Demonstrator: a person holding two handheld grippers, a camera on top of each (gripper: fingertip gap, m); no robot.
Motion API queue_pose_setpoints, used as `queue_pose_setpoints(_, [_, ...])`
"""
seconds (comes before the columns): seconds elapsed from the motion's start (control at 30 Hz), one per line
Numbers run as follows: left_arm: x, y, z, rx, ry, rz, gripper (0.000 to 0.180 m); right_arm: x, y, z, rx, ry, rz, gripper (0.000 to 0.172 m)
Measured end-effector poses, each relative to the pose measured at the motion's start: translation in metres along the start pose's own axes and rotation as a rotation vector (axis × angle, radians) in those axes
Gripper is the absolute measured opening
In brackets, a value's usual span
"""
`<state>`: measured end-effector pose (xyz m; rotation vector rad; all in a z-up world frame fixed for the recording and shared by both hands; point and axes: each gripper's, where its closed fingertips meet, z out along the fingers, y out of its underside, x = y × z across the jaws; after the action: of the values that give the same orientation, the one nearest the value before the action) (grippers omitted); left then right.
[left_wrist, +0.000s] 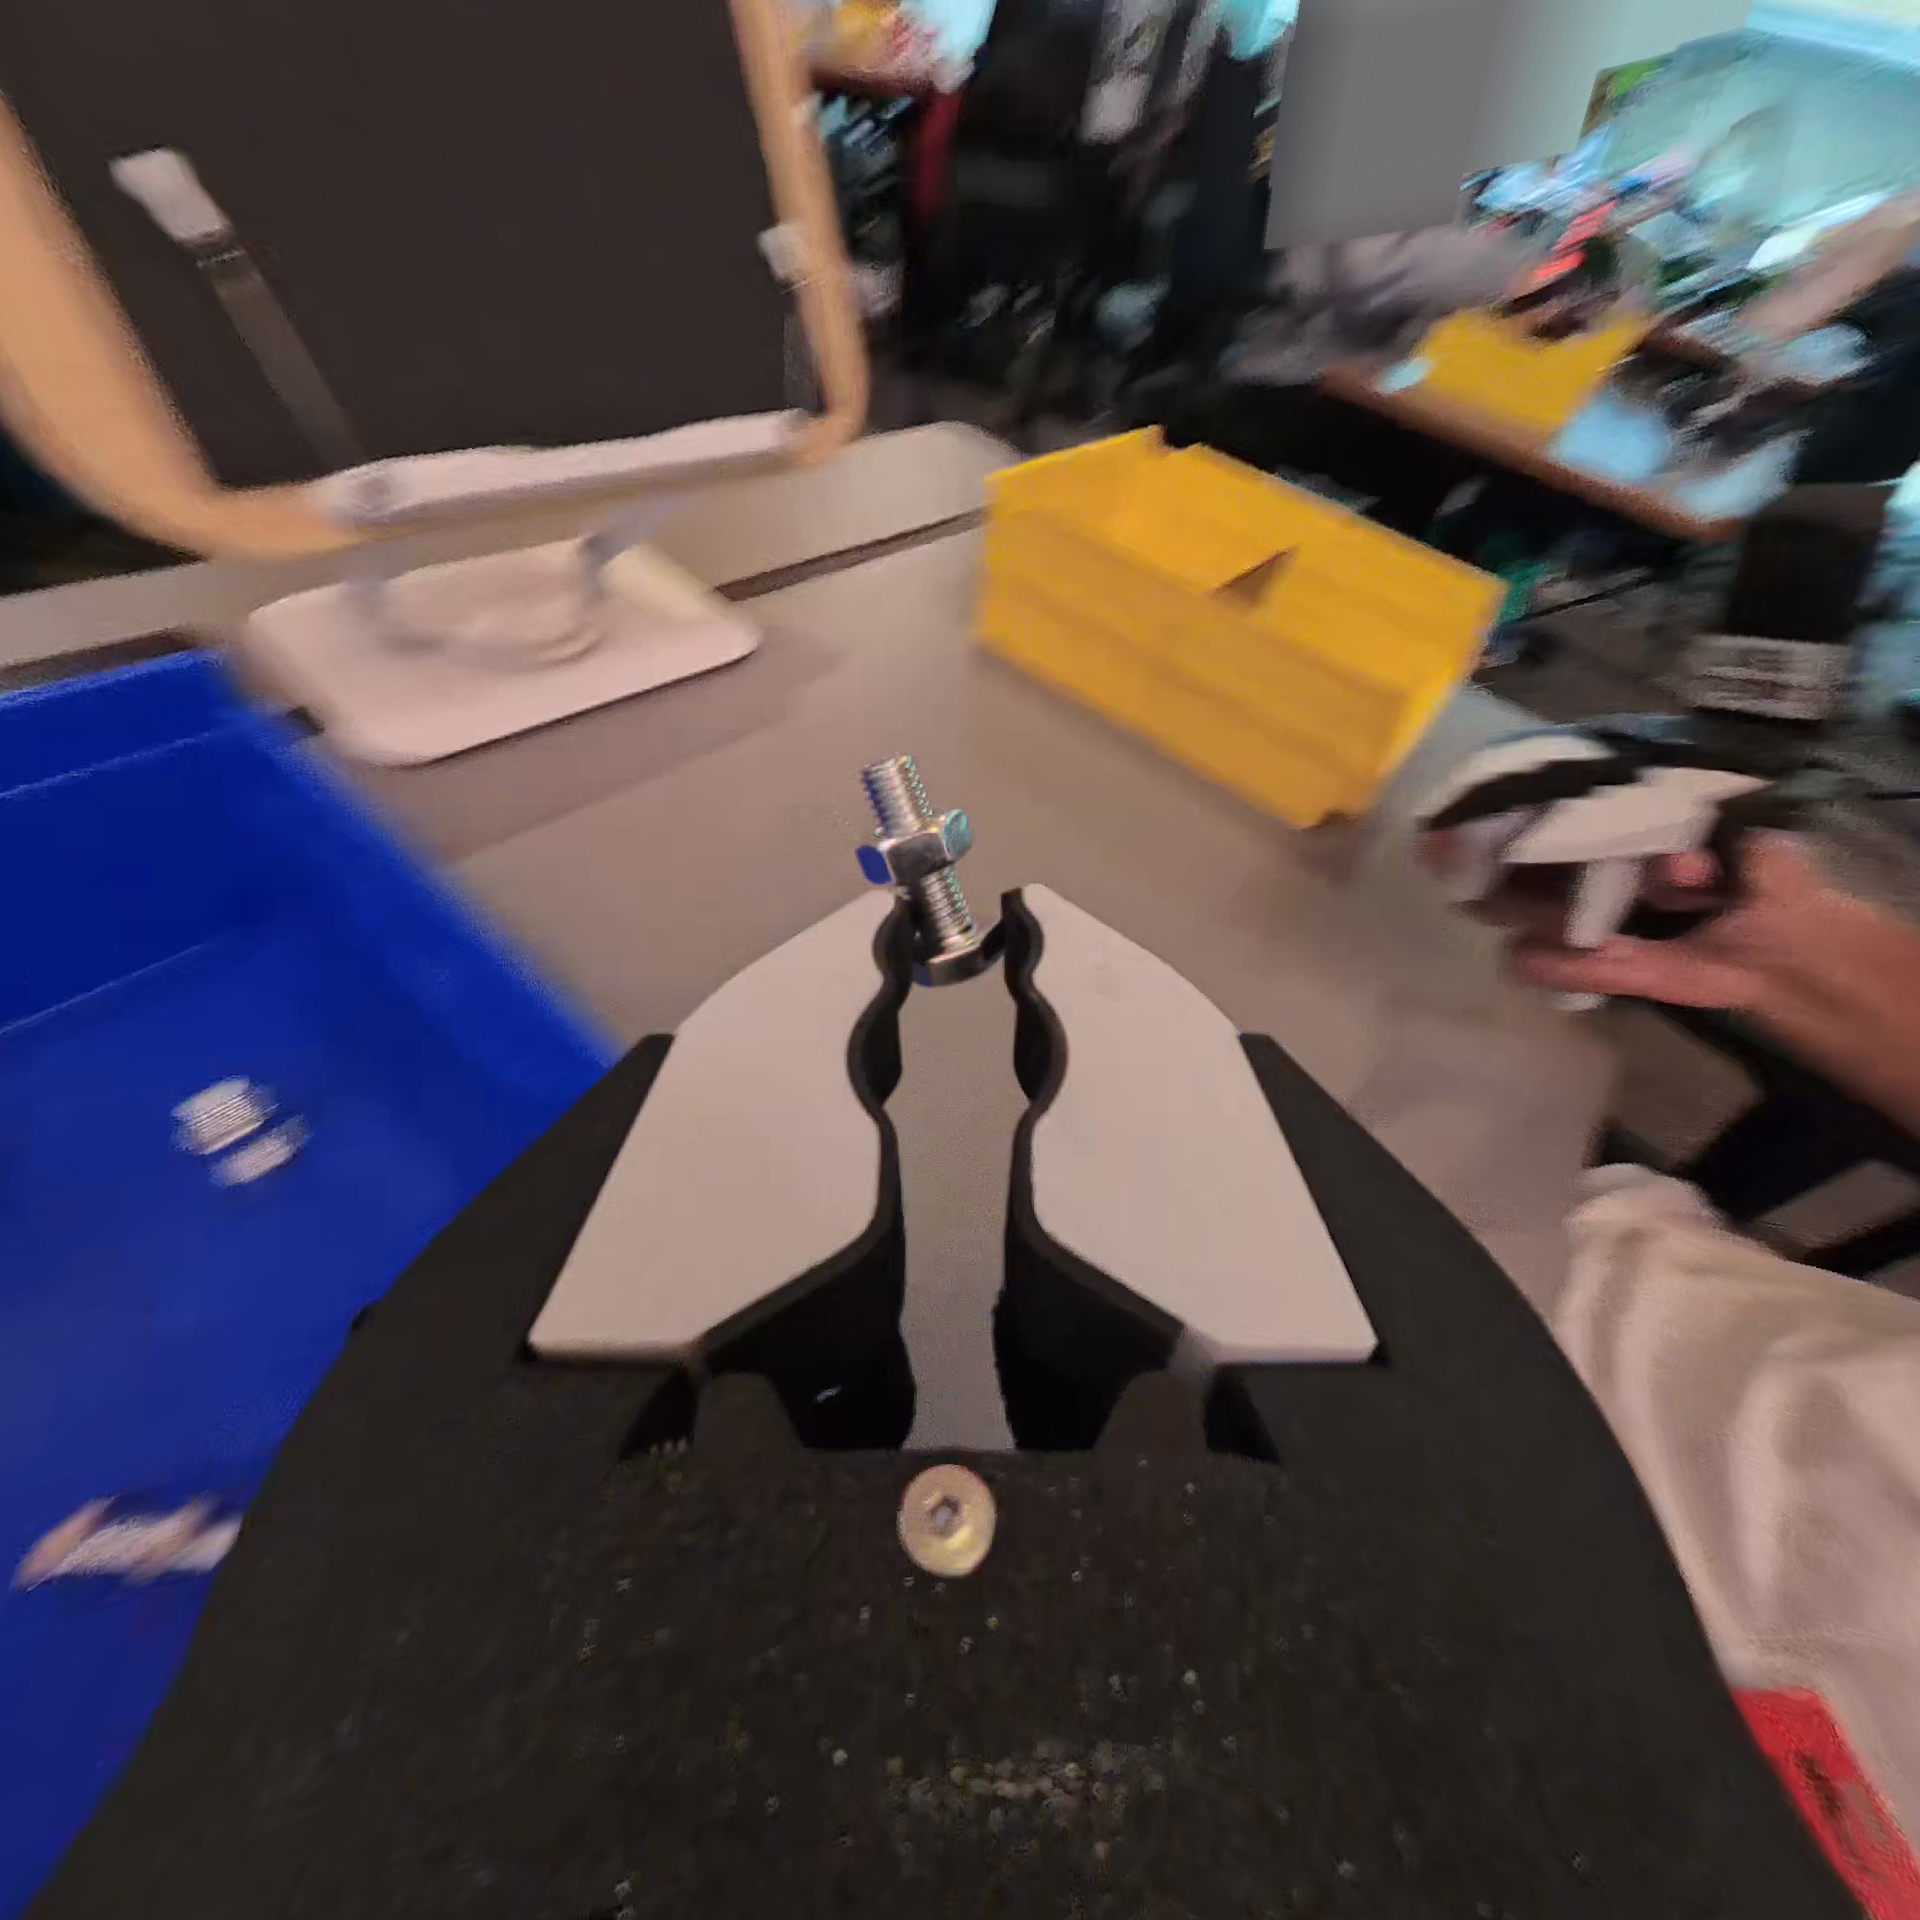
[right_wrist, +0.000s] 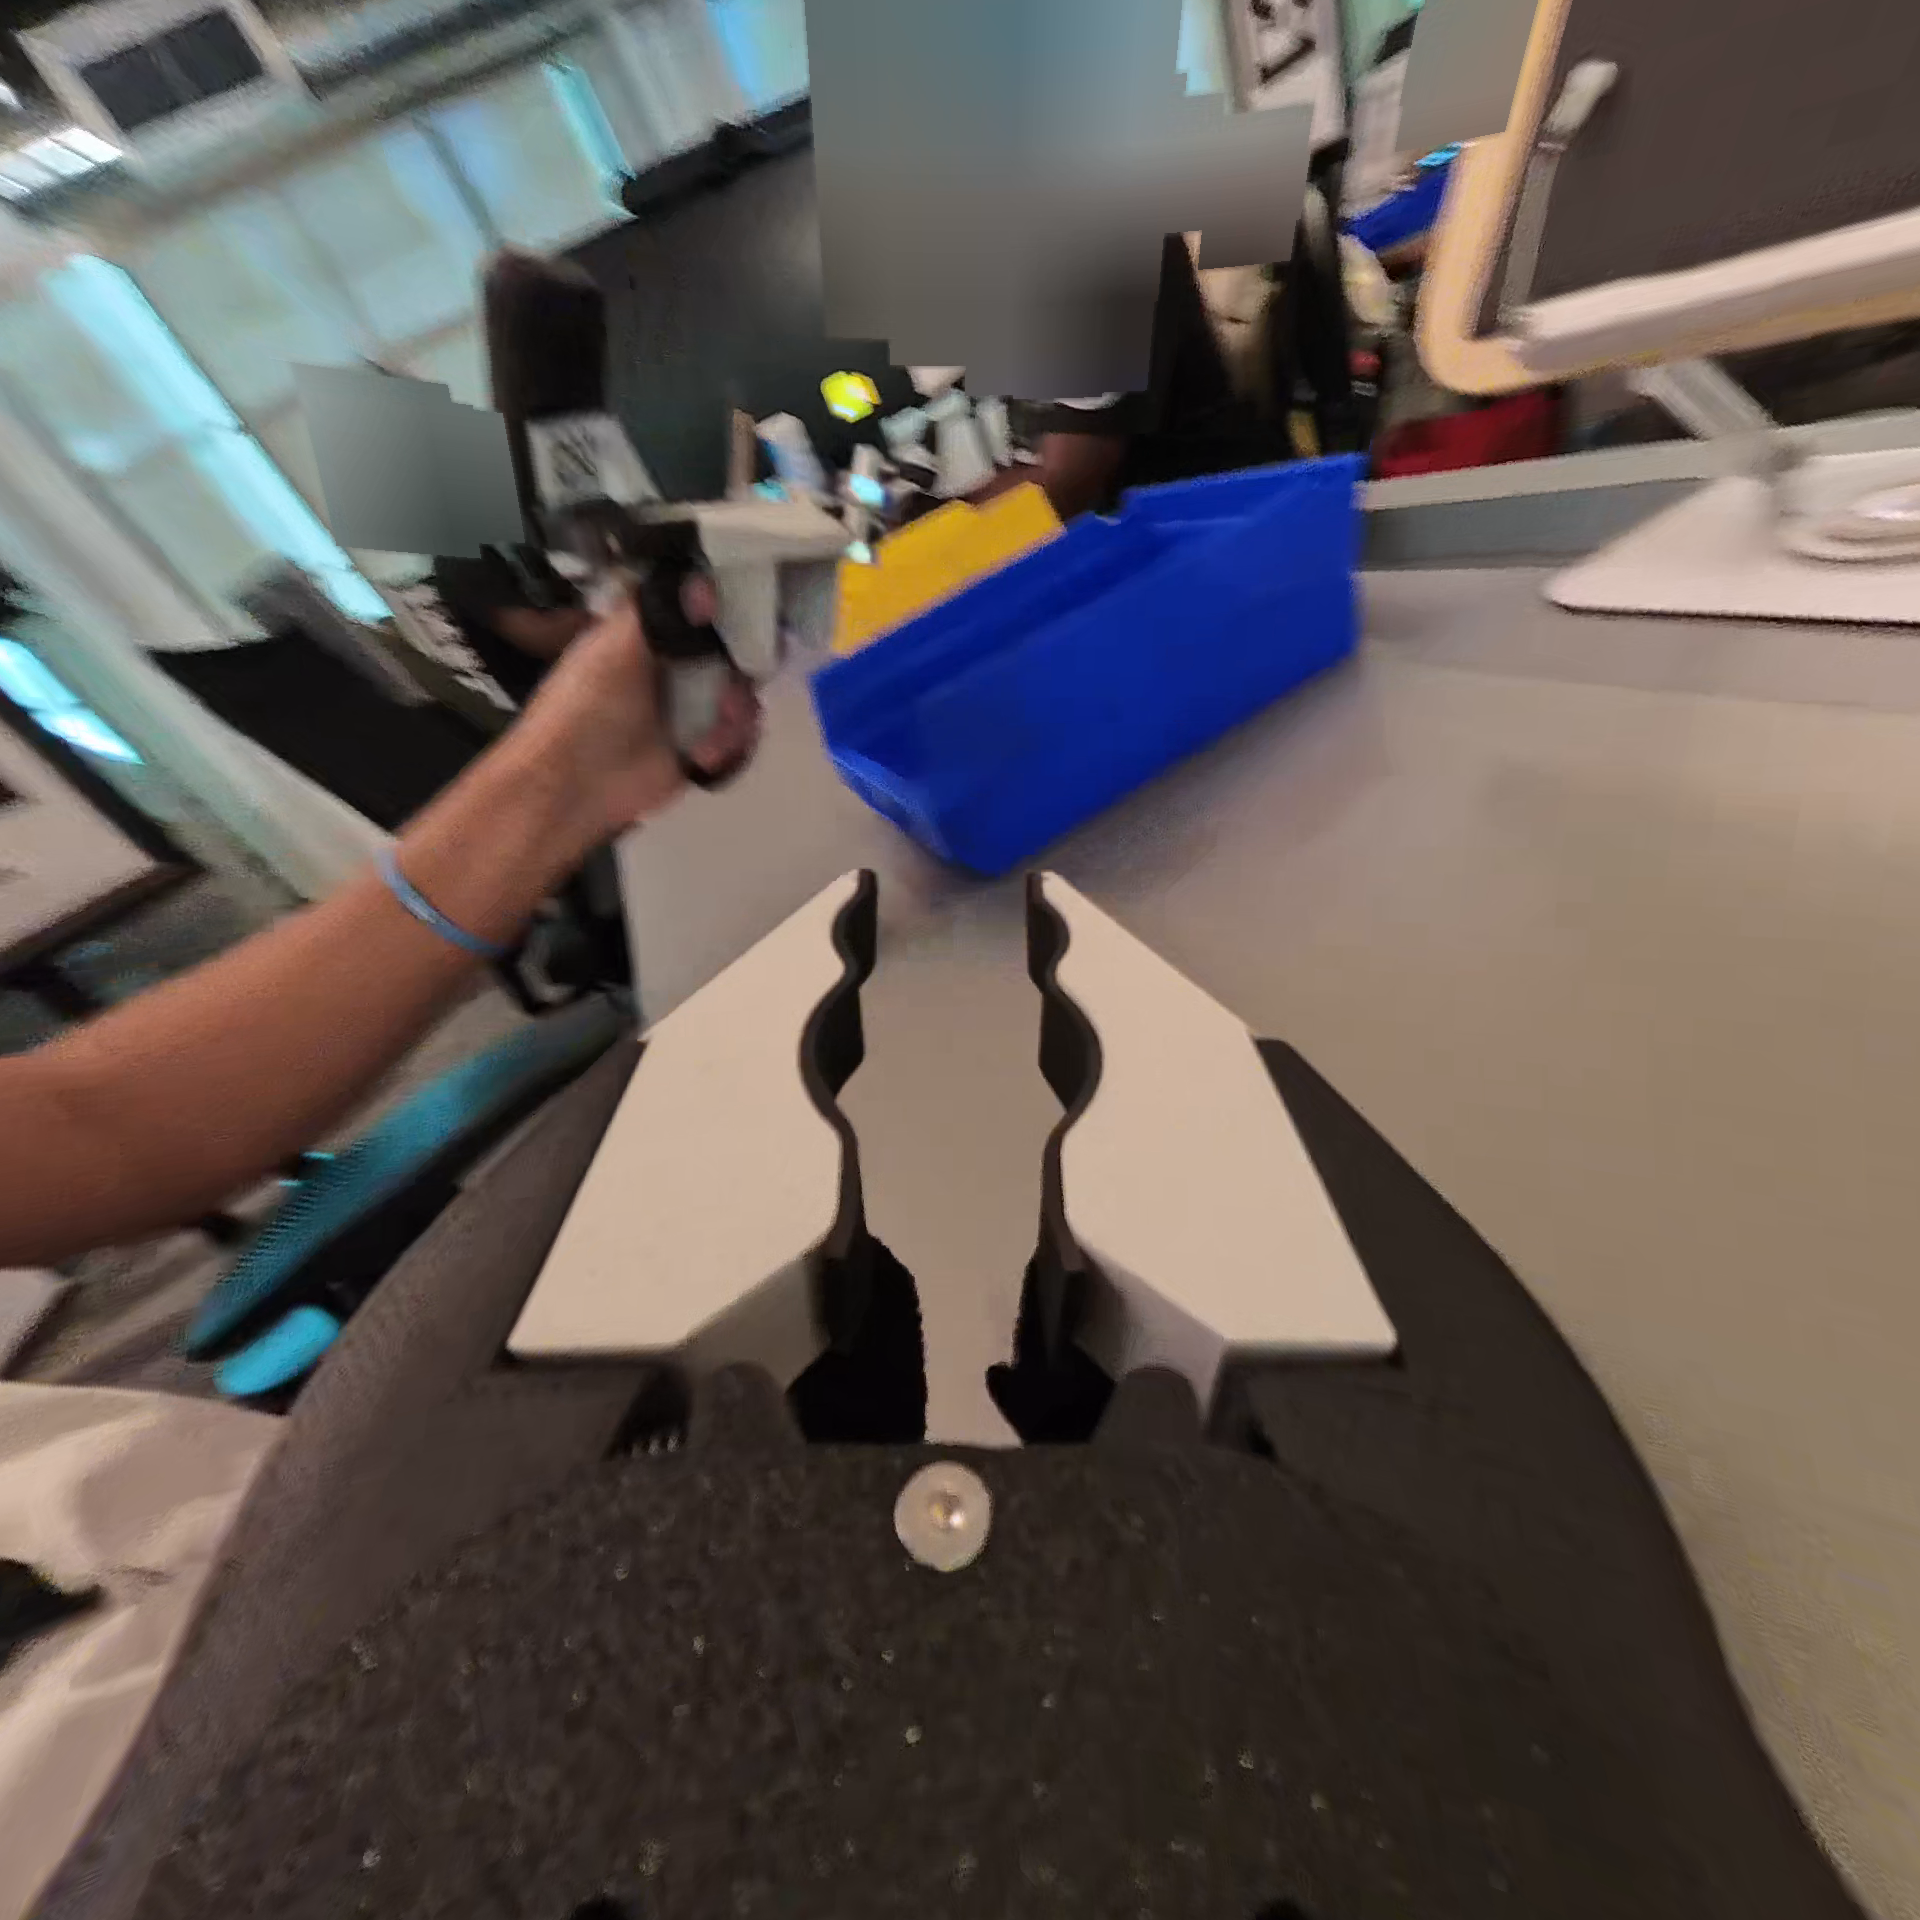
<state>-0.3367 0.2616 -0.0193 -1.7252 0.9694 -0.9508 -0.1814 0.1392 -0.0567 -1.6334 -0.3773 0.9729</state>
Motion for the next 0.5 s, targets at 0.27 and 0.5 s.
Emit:
queue_pose_setpoints(0.27, [0.114, 0.03, 0.058, 0.108, 0.165, 0.168, 0.016, -0.028, -0.021, 0.05, -0.012, -0.261, -0.053, 0.042])
queue_pose_setpoints(0.5, [0.144, 0.056, 0.073, 0.106, 0.261, 0.357, 0.016, -0.02, 0.004, 0.049, 0.002, -0.221, -0.059, 0.033])
